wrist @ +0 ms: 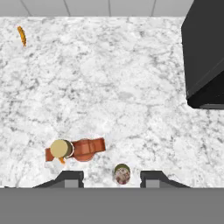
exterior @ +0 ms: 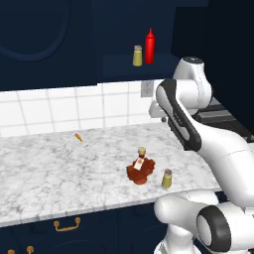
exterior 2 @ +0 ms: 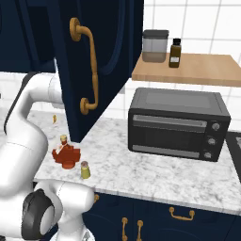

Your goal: Put the shaker and condiment bottle from the counter next to their counterparts in the cabinet.

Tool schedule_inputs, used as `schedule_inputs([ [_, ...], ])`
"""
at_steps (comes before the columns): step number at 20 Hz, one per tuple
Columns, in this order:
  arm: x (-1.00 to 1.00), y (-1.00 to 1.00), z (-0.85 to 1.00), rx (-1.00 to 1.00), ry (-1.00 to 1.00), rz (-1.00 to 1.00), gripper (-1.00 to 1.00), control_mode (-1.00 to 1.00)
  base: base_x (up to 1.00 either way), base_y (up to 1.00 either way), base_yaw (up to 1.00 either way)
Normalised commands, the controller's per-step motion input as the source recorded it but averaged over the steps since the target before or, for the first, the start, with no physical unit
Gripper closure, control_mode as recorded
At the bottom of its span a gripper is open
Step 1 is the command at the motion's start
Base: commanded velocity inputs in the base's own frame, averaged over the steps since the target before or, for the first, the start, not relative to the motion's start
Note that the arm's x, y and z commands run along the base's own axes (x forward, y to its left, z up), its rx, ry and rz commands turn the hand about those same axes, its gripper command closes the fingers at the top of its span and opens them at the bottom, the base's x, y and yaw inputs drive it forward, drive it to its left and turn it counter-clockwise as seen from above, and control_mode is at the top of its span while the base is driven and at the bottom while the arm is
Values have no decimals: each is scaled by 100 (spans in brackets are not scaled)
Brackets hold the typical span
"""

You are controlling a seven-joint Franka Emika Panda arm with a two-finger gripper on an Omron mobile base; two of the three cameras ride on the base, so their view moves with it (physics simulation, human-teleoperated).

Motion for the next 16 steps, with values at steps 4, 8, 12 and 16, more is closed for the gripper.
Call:
schedule_inputs([
  [4,-44,24,-15,-20,-6,0,-100,-100,0,0,0],
  [8,-54,42,-24,-30,-7,0,-100,-100,0,0,0],
  [12,-25,69,-17,-7,-3,-11,-100,-100,0,0,0],
  [16,-39,62,-44,0,-8,-39,-100,-100,0,0,0],
])
